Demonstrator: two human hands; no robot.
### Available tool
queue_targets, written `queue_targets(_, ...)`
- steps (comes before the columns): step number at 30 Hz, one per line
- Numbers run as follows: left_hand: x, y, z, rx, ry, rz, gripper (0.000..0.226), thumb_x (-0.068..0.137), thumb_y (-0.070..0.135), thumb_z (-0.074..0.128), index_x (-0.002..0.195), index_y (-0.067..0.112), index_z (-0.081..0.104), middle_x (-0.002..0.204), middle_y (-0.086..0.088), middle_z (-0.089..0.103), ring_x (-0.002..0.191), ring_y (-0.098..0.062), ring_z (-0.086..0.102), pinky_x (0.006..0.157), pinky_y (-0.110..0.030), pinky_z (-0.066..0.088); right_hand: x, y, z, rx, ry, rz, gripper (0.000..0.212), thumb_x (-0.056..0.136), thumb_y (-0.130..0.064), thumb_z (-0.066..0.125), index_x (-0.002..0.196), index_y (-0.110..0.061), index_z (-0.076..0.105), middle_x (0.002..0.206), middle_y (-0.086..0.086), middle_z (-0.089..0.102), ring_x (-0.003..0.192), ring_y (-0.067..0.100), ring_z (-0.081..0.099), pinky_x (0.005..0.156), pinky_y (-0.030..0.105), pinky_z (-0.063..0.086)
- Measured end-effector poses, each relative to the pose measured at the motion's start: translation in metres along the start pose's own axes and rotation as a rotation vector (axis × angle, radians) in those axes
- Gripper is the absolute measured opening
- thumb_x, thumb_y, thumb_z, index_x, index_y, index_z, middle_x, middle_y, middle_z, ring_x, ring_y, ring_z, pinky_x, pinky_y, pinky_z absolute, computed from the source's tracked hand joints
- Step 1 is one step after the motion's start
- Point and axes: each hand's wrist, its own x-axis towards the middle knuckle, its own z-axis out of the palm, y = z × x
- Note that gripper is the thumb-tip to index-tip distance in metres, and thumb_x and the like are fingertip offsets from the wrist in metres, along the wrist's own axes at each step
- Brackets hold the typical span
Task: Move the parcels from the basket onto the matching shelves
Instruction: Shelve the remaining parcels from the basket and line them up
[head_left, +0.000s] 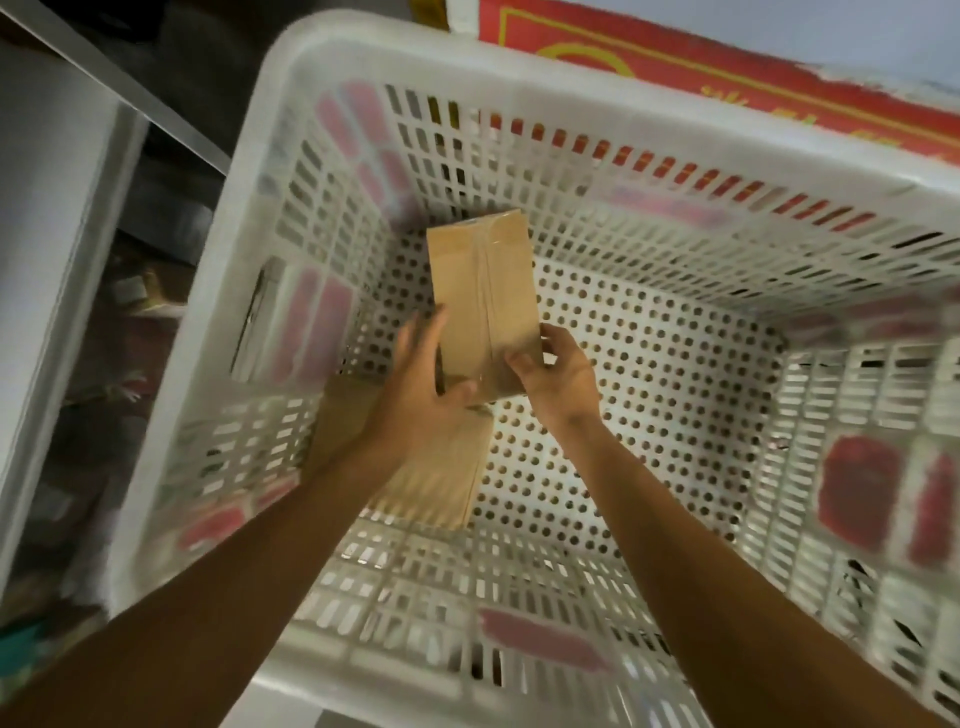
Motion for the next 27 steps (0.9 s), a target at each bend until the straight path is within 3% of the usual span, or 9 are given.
queue_targets(2, 0.011, -0.003, -0.001, -0.124, 0.005, -0.123, 0.090, 0.081, 0.012, 0.072, 0.151, 0.022, 0.016, 0.152, -0.003, 0.026, 0.125, -0.022, 0.048, 0.098, -0.041, 0.048, 0.005, 0.002, 0.002, 0.036, -0.031, 0.008, 0.060, 0.092, -0.040, 0.060, 0.145, -0.019, 0.040, 0.138, 0.002, 0.054, 0.121, 0.021, 0.054, 0.100, 0.036, 0.047)
queue_targets(4, 0.019, -0.006, -0.001, -0.176, -0.051, -0.201, 0.080, 0.081, 0.012, 0.073, 0.148, 0.017, 0.029, 0.140, -0.003, 0.049, 0.117, -0.019, 0.056, 0.097, -0.043, 0.048, 0.006, 0.005, 0.003, 0.048, -0.049, -0.010, 0.059, 0.094, -0.040, 0.057, 0.146, -0.019, 0.039, 0.139, 0.002, 0.053, 0.123, 0.020, 0.053, 0.103, 0.037, 0.045)
queue_targets(6, 0.022, -0.007, -0.003, -0.201, -0.116, -0.266, 0.075, 0.080, 0.014, 0.073, 0.145, 0.016, 0.035, 0.134, 0.000, 0.055, 0.116, -0.016, 0.057, 0.100, -0.041, 0.047, 0.006, 0.009, 0.002, 0.089, -0.058, -0.010, 0.056, 0.094, -0.036, 0.059, 0.144, -0.018, 0.041, 0.136, 0.002, 0.054, 0.120, 0.019, 0.054, 0.099, 0.034, 0.047)
queue_targets(9, 0.011, 0.000, -0.006, -0.209, -0.132, -0.248, 0.078, 0.081, 0.009, 0.072, 0.147, 0.018, 0.032, 0.116, 0.022, 0.054, 0.100, 0.013, 0.056, 0.086, -0.009, 0.046, -0.005, 0.017, -0.005, 0.168, -0.072, 0.026, 0.052, 0.092, -0.028, 0.063, 0.139, -0.016, 0.044, 0.131, 0.002, 0.056, 0.115, 0.019, 0.057, 0.092, 0.030, 0.050)
queue_targets(10, 0.006, 0.005, -0.005, -0.218, -0.149, -0.227, 0.079, 0.081, 0.007, 0.071, 0.147, 0.019, 0.031, 0.115, 0.024, 0.052, 0.101, 0.015, 0.055, 0.084, -0.006, 0.044, -0.012, 0.019, -0.008, 0.206, -0.067, 0.032, 0.050, 0.092, -0.025, 0.063, 0.138, -0.015, 0.044, 0.128, 0.001, 0.057, 0.115, 0.021, 0.058, 0.093, 0.035, 0.052)
queue_targets(15, -0.011, 0.025, -0.011, -0.194, -0.199, -0.151, 0.075, 0.083, 0.015, 0.071, 0.145, 0.030, 0.033, 0.142, 0.009, 0.043, 0.119, -0.004, 0.043, 0.099, -0.030, 0.039, -0.054, 0.022, -0.018, 0.374, 0.002, 0.032, 0.048, 0.090, -0.013, 0.065, 0.133, -0.010, 0.042, 0.123, 0.004, 0.056, 0.114, 0.030, 0.060, 0.089, 0.048, 0.055)
queue_targets(20, -0.037, 0.041, -0.037, -0.171, -0.209, -0.072, 0.067, 0.079, 0.020, 0.074, 0.135, 0.033, 0.040, 0.120, 0.024, 0.046, 0.092, 0.002, 0.055, 0.070, -0.018, 0.044, -0.105, 0.004, -0.032, 0.434, 0.066, -0.014, 0.052, 0.087, -0.010, 0.069, 0.130, -0.013, 0.041, 0.121, -0.002, 0.054, 0.111, 0.027, 0.061, 0.078, 0.036, 0.060)
queue_targets(23, -0.056, 0.051, -0.054, -0.202, -0.214, -0.101, 0.075, 0.078, 0.017, 0.074, 0.139, 0.034, 0.035, 0.138, 0.012, 0.039, 0.095, -0.004, 0.056, 0.078, -0.025, 0.045, -0.138, -0.009, -0.032, 0.437, 0.068, -0.076, 0.059, 0.086, -0.006, 0.069, 0.135, -0.021, 0.041, 0.128, 0.003, 0.052, 0.107, 0.025, 0.061, 0.076, 0.041, 0.060)
queue_targets(27, -0.085, 0.070, -0.072, -0.194, -0.203, -0.094, 0.078, 0.079, 0.015, 0.074, 0.142, 0.032, 0.032, 0.137, 0.010, 0.037, 0.099, -0.005, 0.055, 0.085, -0.027, 0.044, -0.168, -0.020, -0.032, 0.474, 0.073, -0.103, 0.061, 0.088, -0.005, 0.067, 0.141, -0.023, 0.041, 0.129, 0.007, 0.053, 0.107, 0.026, 0.062, 0.081, 0.046, 0.059)
